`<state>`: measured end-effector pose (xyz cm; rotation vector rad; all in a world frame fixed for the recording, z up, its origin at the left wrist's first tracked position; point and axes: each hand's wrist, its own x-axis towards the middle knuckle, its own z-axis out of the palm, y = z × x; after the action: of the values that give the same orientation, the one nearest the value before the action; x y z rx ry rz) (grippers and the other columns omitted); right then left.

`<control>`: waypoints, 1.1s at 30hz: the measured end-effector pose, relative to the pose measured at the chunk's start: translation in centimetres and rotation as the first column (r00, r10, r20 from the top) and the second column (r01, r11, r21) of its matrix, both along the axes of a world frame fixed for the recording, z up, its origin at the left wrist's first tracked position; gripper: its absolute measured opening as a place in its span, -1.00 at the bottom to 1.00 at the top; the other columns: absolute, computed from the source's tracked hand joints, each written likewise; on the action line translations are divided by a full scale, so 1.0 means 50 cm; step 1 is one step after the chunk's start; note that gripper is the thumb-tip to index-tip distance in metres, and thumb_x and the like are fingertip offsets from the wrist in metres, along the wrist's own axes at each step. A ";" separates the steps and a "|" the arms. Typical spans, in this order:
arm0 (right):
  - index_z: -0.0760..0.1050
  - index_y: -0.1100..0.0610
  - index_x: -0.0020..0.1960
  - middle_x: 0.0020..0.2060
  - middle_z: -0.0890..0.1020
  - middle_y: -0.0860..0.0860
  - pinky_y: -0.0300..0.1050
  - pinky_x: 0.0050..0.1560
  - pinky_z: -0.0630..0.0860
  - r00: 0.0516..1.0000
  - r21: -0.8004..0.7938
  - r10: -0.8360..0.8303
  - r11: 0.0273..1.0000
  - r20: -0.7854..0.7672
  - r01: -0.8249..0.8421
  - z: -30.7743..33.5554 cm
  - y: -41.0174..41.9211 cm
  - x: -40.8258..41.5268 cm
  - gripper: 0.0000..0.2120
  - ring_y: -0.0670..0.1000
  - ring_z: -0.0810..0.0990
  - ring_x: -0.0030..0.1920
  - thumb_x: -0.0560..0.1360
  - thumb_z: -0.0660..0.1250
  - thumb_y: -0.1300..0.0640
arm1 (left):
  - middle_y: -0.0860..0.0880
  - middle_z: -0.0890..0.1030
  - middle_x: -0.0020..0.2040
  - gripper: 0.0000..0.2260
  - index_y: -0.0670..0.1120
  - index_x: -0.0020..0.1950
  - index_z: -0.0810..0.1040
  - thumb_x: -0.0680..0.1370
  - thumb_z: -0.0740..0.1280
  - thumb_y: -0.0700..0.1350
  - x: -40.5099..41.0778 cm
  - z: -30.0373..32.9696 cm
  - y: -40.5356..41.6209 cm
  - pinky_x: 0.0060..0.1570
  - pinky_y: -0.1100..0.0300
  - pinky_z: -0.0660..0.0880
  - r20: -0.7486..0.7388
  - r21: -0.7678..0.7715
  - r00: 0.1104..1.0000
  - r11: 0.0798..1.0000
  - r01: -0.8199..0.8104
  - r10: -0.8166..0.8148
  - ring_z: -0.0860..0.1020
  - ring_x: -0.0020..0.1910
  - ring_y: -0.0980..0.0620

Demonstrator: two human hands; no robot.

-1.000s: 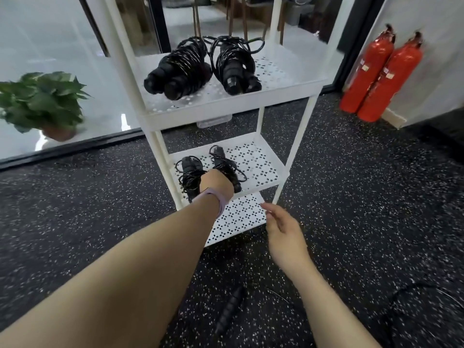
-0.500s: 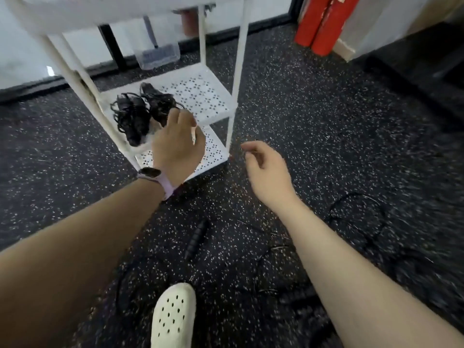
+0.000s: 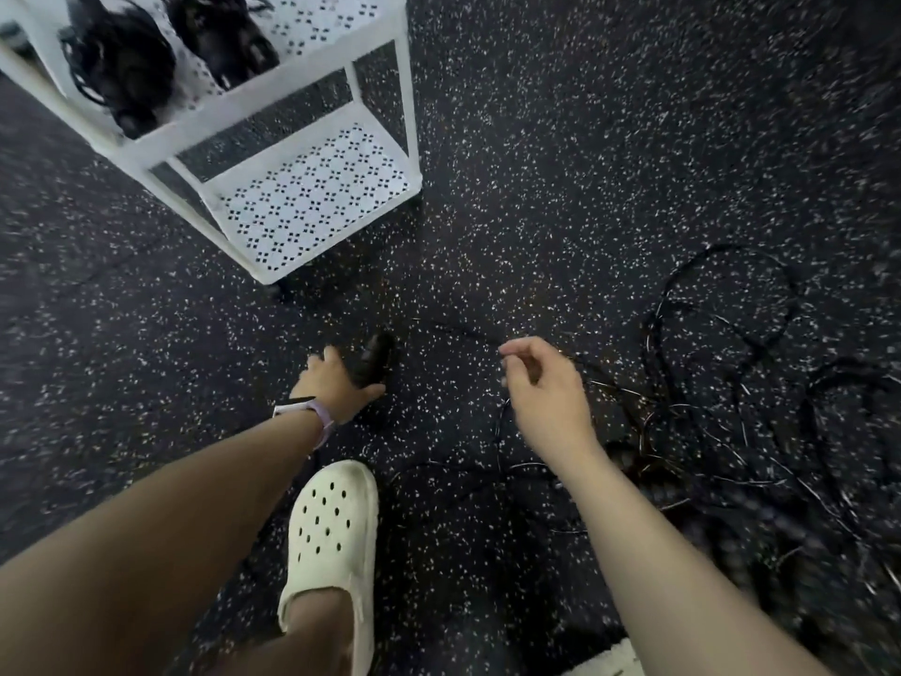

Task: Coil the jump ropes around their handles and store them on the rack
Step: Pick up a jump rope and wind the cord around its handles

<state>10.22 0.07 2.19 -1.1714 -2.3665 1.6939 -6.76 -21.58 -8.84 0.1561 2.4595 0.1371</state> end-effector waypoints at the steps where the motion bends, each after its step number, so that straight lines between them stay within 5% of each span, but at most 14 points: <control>1: 0.55 -0.12 0.06 -0.15 0.63 -0.04 -0.35 -0.42 0.37 1.000 -0.014 0.012 1.000 0.015 -0.012 -0.020 -0.009 0.001 -0.81 -0.22 0.46 -0.40 0.68 0.23 0.14 | -0.25 0.50 0.32 -0.17 -0.19 0.42 0.31 0.40 0.53 0.29 0.006 -0.025 -0.012 0.13 -0.06 0.54 0.042 -0.015 0.999 1.000 -0.017 0.018 0.55 0.24 -0.27; 7: 0.56 -0.16 0.03 -0.15 0.67 0.01 -0.34 -0.45 0.40 0.996 -0.102 0.046 0.994 0.078 -0.038 -0.100 -0.033 -0.023 -0.78 -0.21 0.48 -0.38 0.68 0.21 0.13 | -0.19 0.62 0.12 -0.59 -0.13 0.20 0.39 0.55 0.43 0.09 0.003 -0.100 -0.010 -0.11 0.03 0.49 0.057 -0.007 0.997 0.999 0.043 -0.042 0.60 0.01 -0.21; 10: 0.56 -0.12 0.04 -0.11 0.67 0.02 -0.27 -0.39 0.46 0.994 -0.145 0.038 0.989 0.099 -0.023 -0.123 -0.033 -0.040 -0.78 -0.09 0.55 -0.29 0.68 0.19 0.14 | -0.16 0.62 0.02 -0.70 -0.11 0.10 0.40 0.57 0.37 0.06 0.024 -0.087 0.017 -0.10 0.00 0.52 0.101 0.142 0.995 0.989 -0.034 0.019 0.59 -0.09 -0.17; 14: 0.55 -0.06 0.14 -0.03 0.68 -0.08 0.02 0.04 0.66 0.979 -0.240 0.054 0.971 0.198 -0.005 -0.142 -0.048 -0.057 -0.86 0.03 0.69 -0.03 0.67 0.25 -0.04 | -0.14 0.62 -0.16 -0.78 -0.08 0.00 0.32 0.57 0.31 0.02 0.079 -0.025 0.059 -0.22 -0.11 0.55 0.153 0.402 0.986 0.907 -0.125 0.068 0.59 -0.26 -0.16; 16: 0.56 0.05 0.22 0.02 0.70 -0.02 0.11 0.18 0.62 0.970 -0.330 0.029 0.942 0.240 0.053 -0.146 -0.060 -0.062 -0.66 0.05 0.69 0.05 0.63 0.31 -0.18 | -0.13 0.61 -0.22 -0.78 -0.08 0.01 0.32 0.55 0.29 0.02 0.112 0.013 0.083 -0.27 -0.13 0.53 0.152 0.506 0.988 0.861 -0.050 -0.032 0.57 -0.30 -0.17; 18: 0.60 0.09 0.14 0.00 0.73 0.01 0.02 0.09 0.65 0.972 -0.403 -0.041 0.905 0.232 0.134 -0.138 -0.071 -0.064 -0.60 0.01 0.72 0.02 0.57 0.37 -0.24 | -0.10 0.62 -0.22 -0.73 -0.08 0.10 0.34 0.51 0.25 0.05 0.148 0.046 0.105 -0.28 -0.12 0.53 0.125 0.586 0.979 0.808 0.058 -0.161 0.59 -0.29 -0.16; 22: 0.57 0.00 0.01 -0.09 0.70 -0.06 -0.22 -0.19 0.52 0.963 -0.344 -0.169 0.909 0.211 0.235 -0.099 -0.059 -0.048 -0.83 -0.10 0.68 -0.12 0.59 0.39 -0.10 | 0.06 0.58 -0.29 -0.73 -0.05 0.24 0.39 0.59 0.28 0.01 0.194 0.084 0.134 -0.38 0.13 0.41 0.063 0.713 0.935 0.671 0.202 -0.349 0.54 -0.39 0.14; 26: 0.50 -0.01 -0.06 -0.17 0.65 -0.03 -0.30 -0.39 0.44 0.974 -0.198 -0.083 0.972 0.211 0.125 -0.023 -0.005 -0.005 -0.94 -0.10 0.60 -0.22 0.58 0.37 0.08 | 0.04 0.52 -0.43 -0.80 -0.01 -0.12 0.54 0.63 0.23 0.02 0.177 0.136 0.154 -0.43 0.06 0.36 -0.050 0.793 0.873 0.512 0.330 -0.485 0.44 -0.49 0.09; 30: 0.46 0.01 -0.16 -0.42 0.54 -0.08 -0.17 -0.38 0.44 0.980 -0.135 -0.013 0.990 0.198 0.040 0.085 0.046 0.056 -0.90 -0.08 0.49 -0.49 0.50 0.36 0.13 | -0.01 0.54 -0.47 -0.73 -0.11 -0.28 0.51 0.56 0.20 -0.03 0.130 0.196 0.234 -0.40 0.12 0.39 0.235 0.771 0.940 0.637 -0.026 -0.246 0.46 -0.49 0.06; 33: 0.44 0.04 -0.19 -0.48 0.48 -0.05 -0.04 -0.34 0.43 0.984 -0.111 -0.059 0.991 0.167 0.079 0.168 0.075 0.103 -0.83 0.05 0.46 -0.47 0.51 0.40 0.11 | -0.08 0.65 -0.31 -0.76 -0.17 -0.09 0.58 0.65 0.16 -0.16 0.123 0.247 0.301 -0.43 0.22 0.44 0.341 0.603 0.889 0.797 0.041 -0.304 0.56 -0.43 0.04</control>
<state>15.36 3.81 10.61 -1.4460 -2.3093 1.8026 -0.61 -6.55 3.51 0.5637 1.8793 0.7682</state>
